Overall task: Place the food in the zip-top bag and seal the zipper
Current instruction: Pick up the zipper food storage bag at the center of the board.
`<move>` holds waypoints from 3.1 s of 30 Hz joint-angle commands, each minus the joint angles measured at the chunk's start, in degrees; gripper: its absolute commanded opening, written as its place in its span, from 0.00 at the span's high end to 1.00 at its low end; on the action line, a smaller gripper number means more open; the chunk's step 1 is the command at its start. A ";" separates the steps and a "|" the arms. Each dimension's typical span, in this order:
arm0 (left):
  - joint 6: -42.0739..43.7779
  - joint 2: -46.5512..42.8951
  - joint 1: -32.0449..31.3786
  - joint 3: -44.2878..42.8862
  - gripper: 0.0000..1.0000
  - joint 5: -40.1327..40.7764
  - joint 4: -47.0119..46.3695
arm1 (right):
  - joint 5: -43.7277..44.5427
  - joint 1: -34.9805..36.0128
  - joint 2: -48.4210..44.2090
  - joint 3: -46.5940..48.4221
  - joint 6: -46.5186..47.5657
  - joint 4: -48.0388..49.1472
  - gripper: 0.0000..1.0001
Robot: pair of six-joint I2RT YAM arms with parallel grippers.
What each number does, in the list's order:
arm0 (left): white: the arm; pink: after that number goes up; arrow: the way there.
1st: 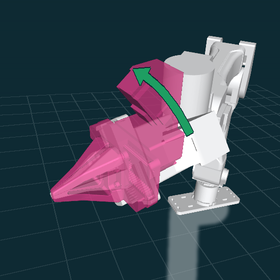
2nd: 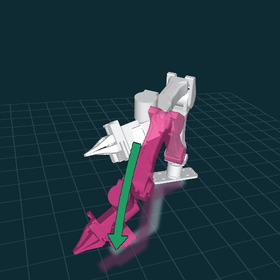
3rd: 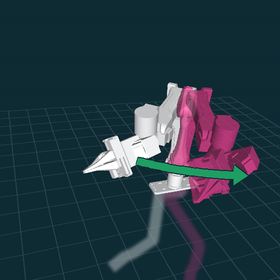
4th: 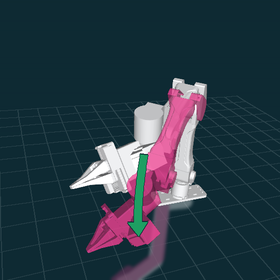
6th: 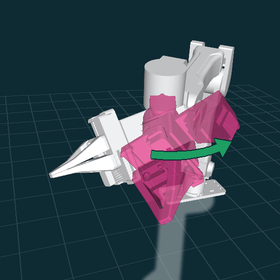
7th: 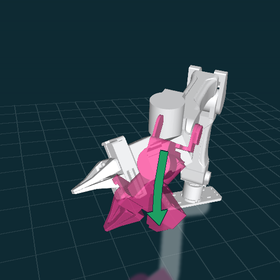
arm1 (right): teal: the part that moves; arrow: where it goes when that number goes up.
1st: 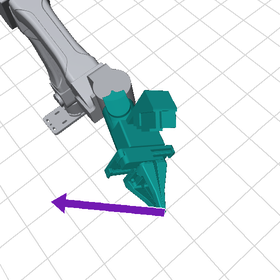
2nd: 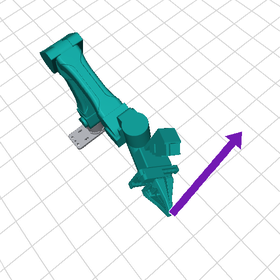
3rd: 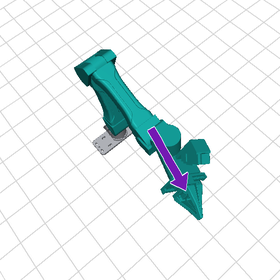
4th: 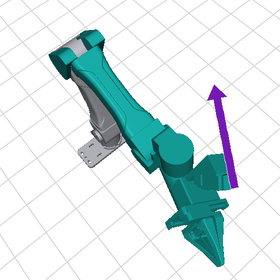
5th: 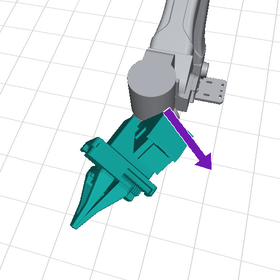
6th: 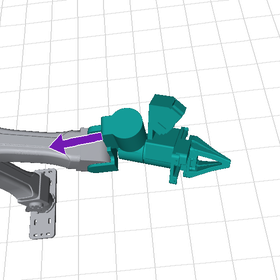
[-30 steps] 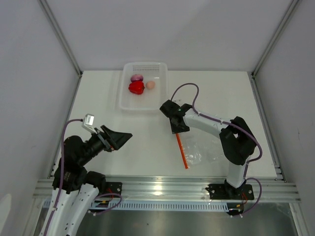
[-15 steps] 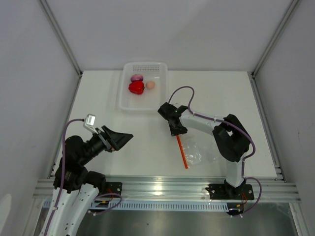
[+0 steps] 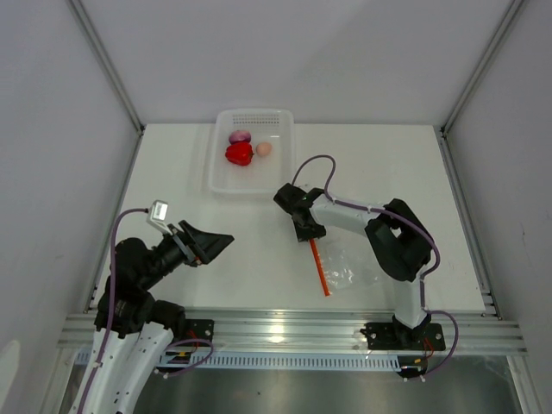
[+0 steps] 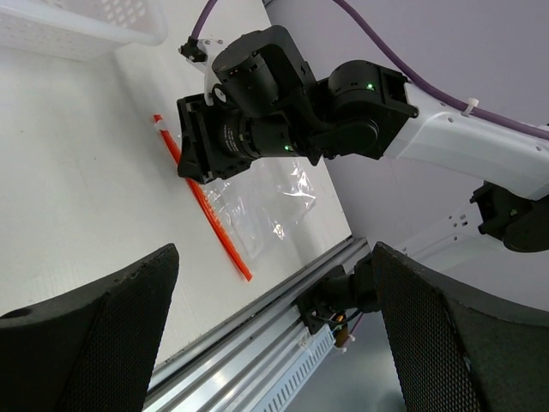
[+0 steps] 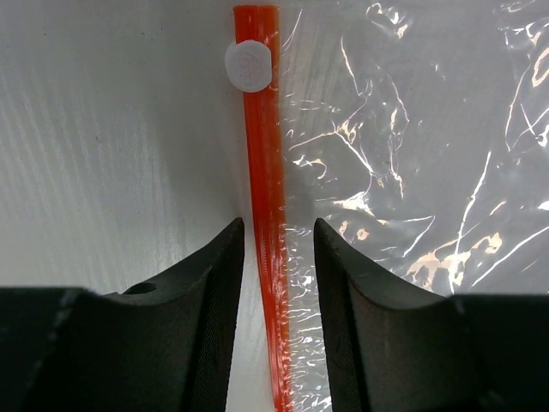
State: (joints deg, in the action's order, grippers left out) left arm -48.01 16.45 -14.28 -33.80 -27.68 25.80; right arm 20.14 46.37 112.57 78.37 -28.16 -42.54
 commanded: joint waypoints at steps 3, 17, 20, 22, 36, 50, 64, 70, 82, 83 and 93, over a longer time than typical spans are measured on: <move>-0.60 -0.36 -0.13 0.40 0.04 -1.24 -1.37 | 1.66 0.12 0.63 1.26 0.56 0.62 0.62; -0.95 0.51 -0.13 1.55 0.04 -1.94 -2.86 | -5.20 -2.95 -2.71 -2.87 1.88 4.67 0.57; -0.95 0.69 -0.13 1.55 0.04 -2.11 -3.30 | -6.34 -3.65 -3.15 -3.22 2.59 5.01 0.57; -0.77 0.87 -0.13 1.46 0.04 -2.29 -3.30 | -7.04 -4.36 -3.68 -3.84 2.85 5.45 0.57; -0.77 2.36 -0.13 1.81 0.03 -2.46 -4.80 | -9.33 -6.29 -4.38 -5.59 4.52 6.16 0.66; -0.33 2.98 -0.13 2.95 0.03 -2.82 -4.97 | -11.88 -6.20 -7.63 -6.30 4.26 6.42 0.95; -0.68 3.06 -0.13 3.92 0.03 -3.61 -5.32 | -11.26 -6.56 -9.04 -6.82 4.35 5.89 0.87; -0.68 3.33 -0.13 4.09 0.02 -3.78 -5.50 | -8.98 -5.50 -10.09 -6.65 3.90 4.05 0.74; -1.12 2.80 -0.13 4.18 0.02 -4.31 -5.68 | -8.45 -6.38 -7.54 -5.68 4.34 3.69 0.67; -1.12 2.80 -0.13 4.10 0.02 -4.31 -5.68 | -9.50 -6.55 -7.54 -5.86 4.34 4.13 0.67; -1.12 3.06 -0.13 4.36 0.02 -4.49 -5.94 | -13.37 -7.70 -6.67 -6.56 4.52 6.69 0.58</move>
State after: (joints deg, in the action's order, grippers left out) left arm -48.23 19.29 -14.28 -29.65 -30.72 21.54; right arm 8.03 39.11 105.14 71.59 -23.73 -37.47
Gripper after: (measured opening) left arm 0.982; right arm 0.422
